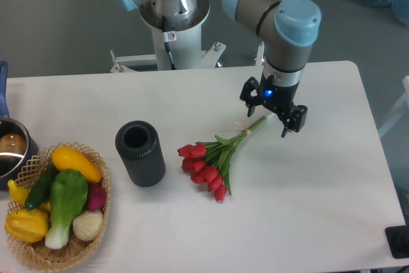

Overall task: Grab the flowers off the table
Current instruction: 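Move the open gripper toward the stems of the red tulip bunch, then lower the gripper onto the tulip stems and close it around them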

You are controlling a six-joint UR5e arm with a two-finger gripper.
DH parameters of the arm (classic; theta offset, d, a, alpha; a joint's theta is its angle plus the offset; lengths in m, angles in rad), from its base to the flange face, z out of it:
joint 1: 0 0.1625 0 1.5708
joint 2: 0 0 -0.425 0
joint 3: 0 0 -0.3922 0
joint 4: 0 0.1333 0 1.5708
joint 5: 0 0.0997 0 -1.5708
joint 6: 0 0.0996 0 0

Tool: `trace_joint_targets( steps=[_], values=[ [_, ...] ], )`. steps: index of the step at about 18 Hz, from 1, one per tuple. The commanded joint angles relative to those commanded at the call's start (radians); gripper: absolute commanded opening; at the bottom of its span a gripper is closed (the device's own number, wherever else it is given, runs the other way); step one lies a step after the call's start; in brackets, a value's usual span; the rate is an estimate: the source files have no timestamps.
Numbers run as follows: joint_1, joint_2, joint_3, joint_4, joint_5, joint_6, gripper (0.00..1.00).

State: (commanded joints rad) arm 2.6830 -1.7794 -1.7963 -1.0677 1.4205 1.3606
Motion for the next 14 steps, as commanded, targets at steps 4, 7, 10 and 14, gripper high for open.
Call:
trace_joint_targets(
  steps=[4,7,10,14],
  values=[
    [-0.047,-0.009,-0.026,-0.002,0.002,-0.009,1.0],
    [-0.101,-0.02,-0.04,0.002,0.008,-0.038,1.0],
    [-0.12,-0.043,-0.037,0.002,0.02,-0.081,1.0],
    [-0.146,-0.08,-0.034,0.003,0.044,-0.083,1.0]
  ],
)
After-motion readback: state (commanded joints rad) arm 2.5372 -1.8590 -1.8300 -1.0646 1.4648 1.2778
